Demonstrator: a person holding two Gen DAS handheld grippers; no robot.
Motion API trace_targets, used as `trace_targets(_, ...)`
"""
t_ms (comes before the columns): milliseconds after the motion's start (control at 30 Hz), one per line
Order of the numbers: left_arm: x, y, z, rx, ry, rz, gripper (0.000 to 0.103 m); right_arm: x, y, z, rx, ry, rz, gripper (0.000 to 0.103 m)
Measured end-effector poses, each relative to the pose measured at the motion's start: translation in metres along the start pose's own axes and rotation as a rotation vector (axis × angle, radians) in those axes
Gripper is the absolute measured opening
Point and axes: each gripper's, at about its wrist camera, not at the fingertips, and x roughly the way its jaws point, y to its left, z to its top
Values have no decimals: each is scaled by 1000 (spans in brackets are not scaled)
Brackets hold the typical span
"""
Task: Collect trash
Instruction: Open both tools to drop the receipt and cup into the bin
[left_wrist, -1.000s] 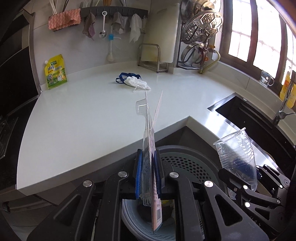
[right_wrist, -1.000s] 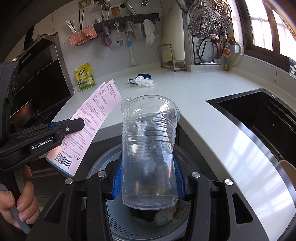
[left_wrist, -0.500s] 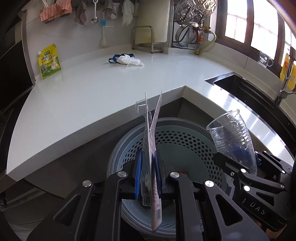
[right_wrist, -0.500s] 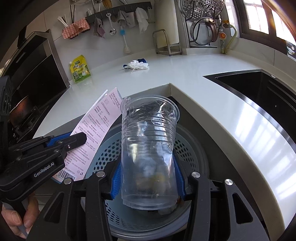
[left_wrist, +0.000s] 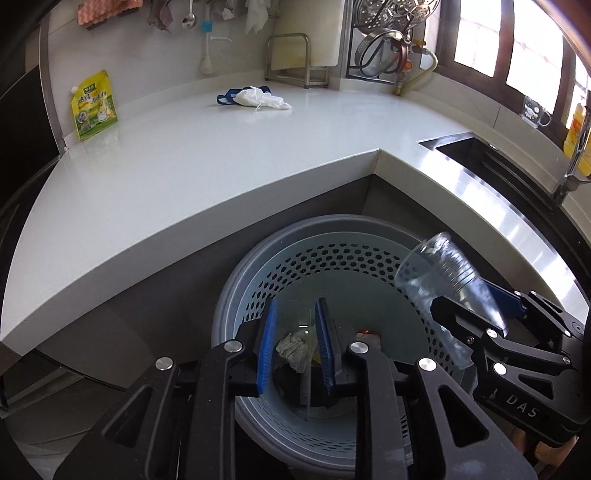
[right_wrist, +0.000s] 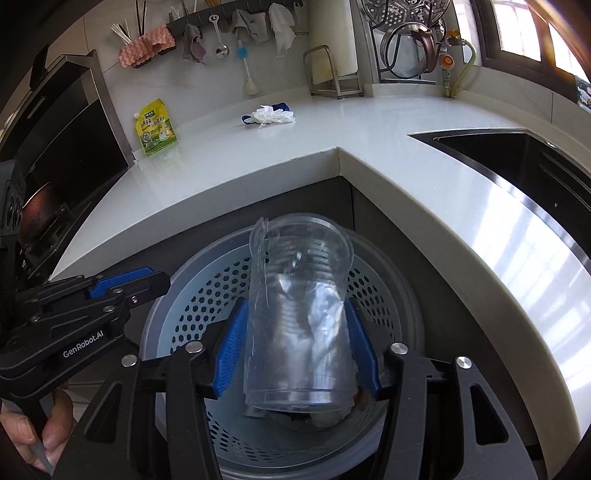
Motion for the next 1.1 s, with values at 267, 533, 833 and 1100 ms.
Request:
trace_targets(267, -11, 7, 3, -17, -39, 0, 52, -10, -5, 3, 28, -32, 4, 71)
trace_targets(533, -19, 14, 10, -40, -62, 0, 63, -12, -2, 11, 16, -44, -9, 71)
trace_targets(833, -37, 26, 16, -29, -96, 16, 69, -23, -12, 14, 118, -84, 11, 74)
trace_targets(1100, -49, 40, 26, -79, -127, 28, 72, -23, -11, 25, 110, -111, 50, 74)
